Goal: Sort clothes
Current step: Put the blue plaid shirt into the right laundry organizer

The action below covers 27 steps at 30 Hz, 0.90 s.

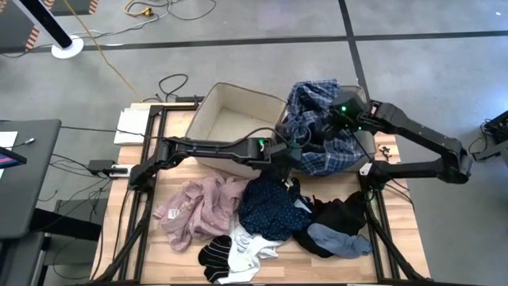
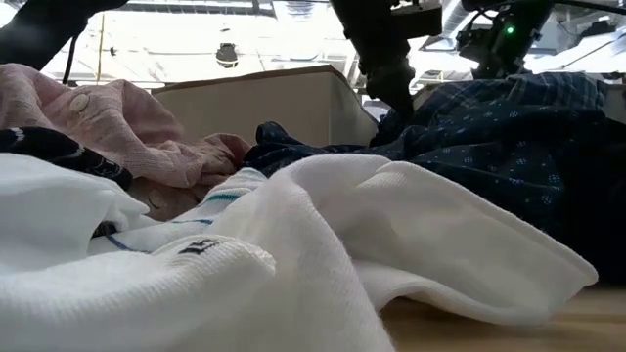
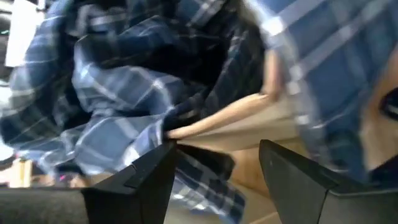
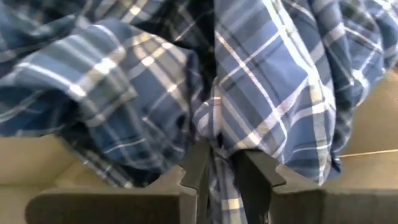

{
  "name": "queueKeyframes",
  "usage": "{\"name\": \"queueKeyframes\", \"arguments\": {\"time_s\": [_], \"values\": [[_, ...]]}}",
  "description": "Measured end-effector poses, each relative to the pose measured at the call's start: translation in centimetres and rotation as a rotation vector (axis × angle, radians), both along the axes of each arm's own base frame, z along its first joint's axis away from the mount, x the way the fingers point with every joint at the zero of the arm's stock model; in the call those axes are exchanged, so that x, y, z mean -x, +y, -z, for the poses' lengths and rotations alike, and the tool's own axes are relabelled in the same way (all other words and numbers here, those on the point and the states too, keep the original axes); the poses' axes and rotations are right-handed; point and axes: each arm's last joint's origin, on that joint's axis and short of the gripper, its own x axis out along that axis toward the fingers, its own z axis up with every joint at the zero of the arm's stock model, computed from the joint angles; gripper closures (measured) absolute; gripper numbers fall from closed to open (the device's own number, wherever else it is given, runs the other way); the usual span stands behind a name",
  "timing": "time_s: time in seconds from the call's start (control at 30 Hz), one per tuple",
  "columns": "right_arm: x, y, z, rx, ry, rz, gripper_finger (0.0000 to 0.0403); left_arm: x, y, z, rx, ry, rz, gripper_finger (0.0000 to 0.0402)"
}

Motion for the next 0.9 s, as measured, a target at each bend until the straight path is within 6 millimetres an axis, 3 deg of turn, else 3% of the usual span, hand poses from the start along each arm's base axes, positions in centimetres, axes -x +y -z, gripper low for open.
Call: {"name": "queueKeyframes", "arguments": {"time_s": [0.37,0.63,0.77,0.9], "values": [[-0.8,1.4,0.0,-0.007,-0.011,-0.07,0.031,-0.1,1.8,-0.7,-0.11,-0.05,-0.128,0.0178],[-1.2,2.0,0.0,-0.01,-0.017,-0.094,0.031,-0.2,1.5,-1.0,-0.177,-0.034,-0.126,0.0182],[-1.2,2.2,0.0,-0.015,-0.021,-0.094,0.031,-0.2,2.0,-1.0,-0.183,-0.016,-0.104,0.0231],[-1.5,2.8,0.0,-0.017,-0.022,-0.129,0.031,-0.2,2.7,-1.0,-0.217,0.029,-0.086,0.0346]]}}
